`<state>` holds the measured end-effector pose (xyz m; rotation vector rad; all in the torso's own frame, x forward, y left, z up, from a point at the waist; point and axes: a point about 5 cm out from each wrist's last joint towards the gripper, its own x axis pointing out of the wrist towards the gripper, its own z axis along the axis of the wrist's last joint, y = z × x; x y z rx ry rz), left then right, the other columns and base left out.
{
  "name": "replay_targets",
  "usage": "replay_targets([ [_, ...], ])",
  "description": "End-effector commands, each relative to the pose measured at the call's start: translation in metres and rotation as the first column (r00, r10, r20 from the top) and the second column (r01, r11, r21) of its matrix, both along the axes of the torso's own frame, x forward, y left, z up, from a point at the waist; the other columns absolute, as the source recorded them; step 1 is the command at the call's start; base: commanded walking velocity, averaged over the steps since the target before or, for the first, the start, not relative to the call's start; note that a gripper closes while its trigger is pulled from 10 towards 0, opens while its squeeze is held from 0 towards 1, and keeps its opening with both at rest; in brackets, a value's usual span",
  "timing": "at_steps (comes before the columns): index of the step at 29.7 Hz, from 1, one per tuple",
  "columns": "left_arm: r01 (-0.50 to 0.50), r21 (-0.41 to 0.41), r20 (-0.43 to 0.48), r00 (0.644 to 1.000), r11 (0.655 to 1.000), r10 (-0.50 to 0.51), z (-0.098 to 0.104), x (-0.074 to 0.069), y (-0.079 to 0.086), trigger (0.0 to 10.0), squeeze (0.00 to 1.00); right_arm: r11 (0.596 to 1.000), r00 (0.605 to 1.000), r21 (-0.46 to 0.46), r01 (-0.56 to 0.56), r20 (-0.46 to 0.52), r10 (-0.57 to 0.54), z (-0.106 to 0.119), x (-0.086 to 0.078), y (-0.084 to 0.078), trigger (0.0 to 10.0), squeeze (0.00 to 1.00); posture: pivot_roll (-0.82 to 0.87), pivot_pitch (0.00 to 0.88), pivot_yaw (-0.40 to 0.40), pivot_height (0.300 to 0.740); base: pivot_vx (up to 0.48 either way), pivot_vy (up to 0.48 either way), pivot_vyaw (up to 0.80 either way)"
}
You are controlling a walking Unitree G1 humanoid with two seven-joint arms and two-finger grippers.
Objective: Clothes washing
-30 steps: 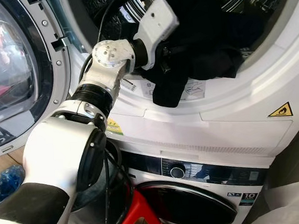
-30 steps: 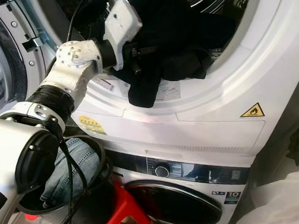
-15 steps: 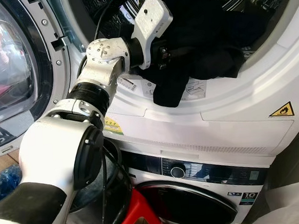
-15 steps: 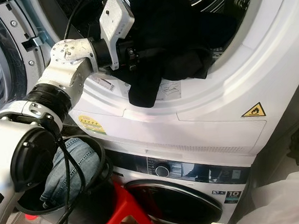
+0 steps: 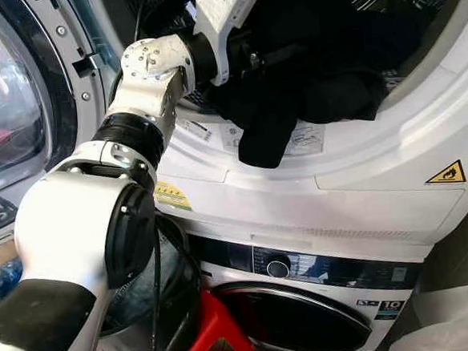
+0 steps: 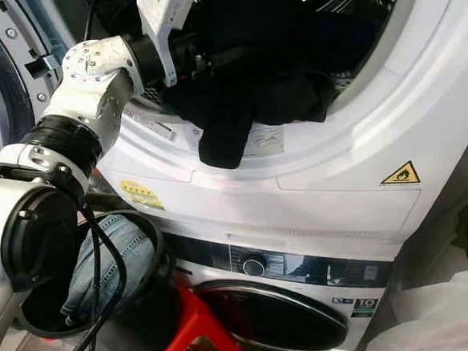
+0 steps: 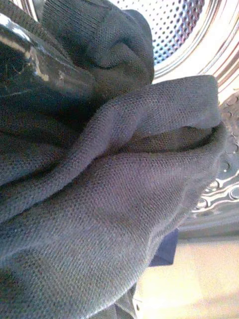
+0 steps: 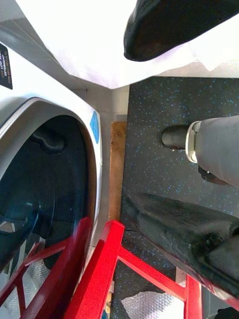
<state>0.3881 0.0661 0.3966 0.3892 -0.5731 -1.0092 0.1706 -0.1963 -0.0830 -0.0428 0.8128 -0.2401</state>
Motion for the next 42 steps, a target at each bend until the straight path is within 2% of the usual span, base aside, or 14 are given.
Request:
replay_targets([
  [1,0.01,-0.006,0.036,0.999,1.0,-0.01,0.011,-0.003,0.003,10.0,1.0,1.0,1.0,0.014,-0.013,-0.004,0.013,-0.001,-0.001,0.006,10.0,0.0,-0.14,0.056,0.148,0.74,0.0,0.0,0.0],
  [10,0.034,0.002,0.065,0.997,0.999,-0.034,0.012,-0.006,-0.001,10.0,1.0,1.0,1.0,0.018,-0.015,-0.008,0.015,-0.002,-0.001,0.008,10.0,0.0,-0.13,0.049,0.148,0.74,0.0,0.0,0.0],
  [17,0.067,-0.025,0.079,0.995,0.997,-0.065,0.018,-0.009,-0.001,10.0,1.0,1.0,1.0,0.021,-0.013,-0.01,0.013,-0.002,0.0,0.009,10.0,0.0,-0.13,0.035,0.156,0.74,0.0,0.0,0.0],
  [20,0.104,0.013,0.151,0.983,0.994,-0.105,0.021,-0.015,-0.004,10.0,1.0,1.0,1.0,0.024,-0.014,-0.013,0.014,-0.002,0.0,0.01,10.0,0.0,-0.11,0.026,0.157,0.74,0.0,0.0,0.0],
  [24,0.114,0.026,0.198,0.973,0.993,-0.117,0.023,-0.018,-0.006,10.0,1.0,0.999,1.0,0.028,-0.021,-0.017,0.022,-0.002,0.001,0.013,10.0,0.0,-0.1,0.02,0.158,0.74,0.0,0.0,0.0],
  [28,0.078,0.023,0.24,0.967,0.997,-0.081,0.025,-0.019,-0.006,10.0,1.0,0.999,0.999,0.034,-0.026,-0.017,0.027,-0.002,0.002,0.016,10.0,0.0,-0.1,0.024,0.164,0.74,0.0,0.0,0.0],
  [32,-0.01,0.005,0.3,0.954,1.0,0.008,0.03,-0.019,-0.001,10.0,1.0,0.999,0.999,0.039,-0.028,-0.016,0.028,-0.002,0.003,0.018,10.0,0.0,-0.09,0.027,0.163,0.74,0.0,0.0,0.0],
  [33,-0.046,0.0,0.303,0.952,0.999,0.044,0.03,-0.017,0.003,10.0,1.0,0.999,0.999,0.039,-0.03,-0.02,0.03,-0.002,0.002,0.018,10.0,0.0,-0.08,0.026,0.162,0.74,0.0,0.0,0.0],
  [37,-0.073,-0.018,0.292,0.954,0.997,0.075,0.031,-0.015,0.007,10.0,1.0,0.999,0.999,0.039,-0.032,-0.025,0.033,-0.003,0.001,0.018,10.0,0.0,-0.08,0.022,0.162,0.74,0.0,0.0,0.0],
  [38,-0.074,-0.023,0.273,0.959,0.997,0.078,0.029,-0.014,0.011,10.0,0.53,0.999,0.999,0.039,-0.032,-0.027,0.033,-0.003,0.001,0.018,10.0,0.0,-0.08,0.018,0.162,0.74,0.0,0.0,0.0],
  [39,-0.069,-0.027,0.259,0.963,0.997,0.074,0.028,-0.013,0.013,10.0,0.36,0.999,0.999,0.039,-0.033,-0.027,0.034,-0.003,0.001,0.018,10.0,0.0,-0.09,0.014,0.164,0.74,0.0,0.0,0.0],
  [40,-0.072,-0.03,0.252,0.965,0.997,0.077,0.026,-0.012,0.014,10.0,0.0,0.999,0.999,0.039,-0.033,-0.028,0.034,-0.003,0.001,0.018,10.0,0.0,-0.09,0.011,0.164,0.74,0.0,0.0,0.0],
  [42,-0.084,-0.024,0.255,0.963,0.996,0.087,0.023,-0.011,0.014,10.0,0.0,0.999,0.999,0.039,-0.033,-0.028,0.034,-0.003,0.001,0.018,10.0,0.0,-0.09,0.003,0.165,0.74,0.0,0.0,0.0],
])
